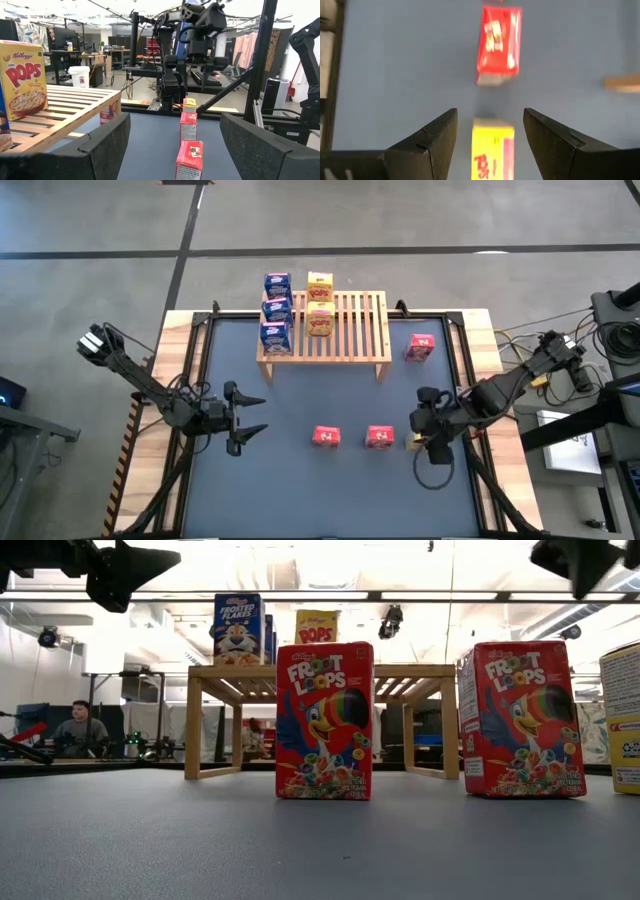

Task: Stack cereal on shelf
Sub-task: Put the yellow cereal box on the shelf aligned with the other yellow cereal box

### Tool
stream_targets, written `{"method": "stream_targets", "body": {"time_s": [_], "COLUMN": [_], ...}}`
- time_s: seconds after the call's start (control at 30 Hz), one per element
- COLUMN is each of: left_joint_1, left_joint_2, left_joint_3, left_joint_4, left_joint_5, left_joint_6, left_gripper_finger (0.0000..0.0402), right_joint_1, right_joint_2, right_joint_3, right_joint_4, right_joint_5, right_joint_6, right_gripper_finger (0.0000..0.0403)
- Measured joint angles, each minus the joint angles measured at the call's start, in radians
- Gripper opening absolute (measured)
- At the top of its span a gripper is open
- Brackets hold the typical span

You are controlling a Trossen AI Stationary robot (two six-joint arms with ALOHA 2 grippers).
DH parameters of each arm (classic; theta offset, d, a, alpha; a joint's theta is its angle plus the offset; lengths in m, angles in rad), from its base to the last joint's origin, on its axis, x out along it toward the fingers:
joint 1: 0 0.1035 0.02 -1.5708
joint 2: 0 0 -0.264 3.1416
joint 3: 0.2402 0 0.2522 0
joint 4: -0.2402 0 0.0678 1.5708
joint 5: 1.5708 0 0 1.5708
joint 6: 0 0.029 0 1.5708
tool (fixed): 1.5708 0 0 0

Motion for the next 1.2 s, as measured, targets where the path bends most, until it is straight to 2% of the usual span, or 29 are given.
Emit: {"method": "stream_targets", "body": {"time_s": [0.23,0.37,0.63,0.87,1.2], "left_joint_1": [0.0,0.0,0.0,0.0,0.0], "left_joint_2": [0.0,0.0,0.0,0.0,0.0], "left_joint_3": [0.0,0.0,0.0,0.0,0.0], "left_joint_4": [0.0,0.0,0.0,-0.001,-0.001], "left_joint_5": [0.0,0.0,0.0,0.0,0.0], "left_joint_6": [-0.018,-0.036,-0.048,-0.048,-0.048], "left_gripper_finger": [0.0292,0.0292,0.0292,0.0292,0.0292], "right_joint_1": [0.07,0.095,0.103,0.103,0.103], "right_joint_2": [-0.004,-0.008,-0.021,-0.024,-0.027], "right_joint_3": [-0.024,-0.024,-0.045,-0.107,-0.206], "right_joint_4": [-0.089,-0.114,-0.127,-0.131,-0.063], "right_joint_5": [0.034,0.041,0.106,0.109,0.112], "right_joint_6": [0.157,0.187,0.199,0.221,0.239], "right_gripper_finger": [0.0217,0.0226,0.0289,0.0354,0.0365]}}
